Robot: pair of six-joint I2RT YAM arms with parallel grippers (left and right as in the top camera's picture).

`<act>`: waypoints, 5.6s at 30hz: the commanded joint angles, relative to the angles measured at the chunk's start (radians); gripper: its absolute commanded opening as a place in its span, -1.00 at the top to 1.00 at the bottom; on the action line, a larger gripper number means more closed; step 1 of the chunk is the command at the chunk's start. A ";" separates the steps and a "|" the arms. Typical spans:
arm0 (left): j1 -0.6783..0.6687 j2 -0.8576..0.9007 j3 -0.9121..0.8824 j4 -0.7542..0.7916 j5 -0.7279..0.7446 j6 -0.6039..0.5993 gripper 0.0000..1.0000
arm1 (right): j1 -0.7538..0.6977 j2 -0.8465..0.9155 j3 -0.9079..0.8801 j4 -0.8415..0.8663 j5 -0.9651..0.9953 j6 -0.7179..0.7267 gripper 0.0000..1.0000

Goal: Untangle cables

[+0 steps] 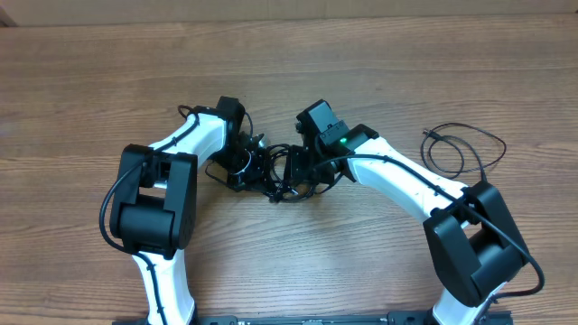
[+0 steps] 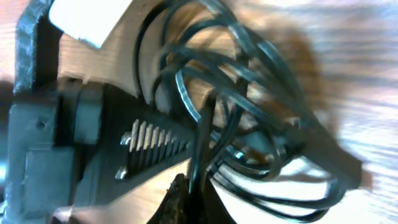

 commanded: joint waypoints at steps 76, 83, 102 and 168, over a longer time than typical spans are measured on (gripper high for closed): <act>-0.009 -0.081 0.017 0.028 -0.205 -0.003 -0.21 | 0.012 -0.008 -0.146 0.217 0.017 0.094 0.51; -0.010 -0.081 0.017 0.026 -0.205 -0.003 -0.09 | 0.012 -0.008 -0.146 0.229 0.018 0.093 0.92; 0.032 -0.135 0.252 -0.214 -0.179 0.042 -0.21 | 0.012 -0.008 -0.146 0.235 0.080 -0.046 0.92; 0.679 -0.112 -0.093 0.019 -0.160 -0.091 0.92 | -0.304 -0.008 -0.146 0.127 0.057 -0.020 0.51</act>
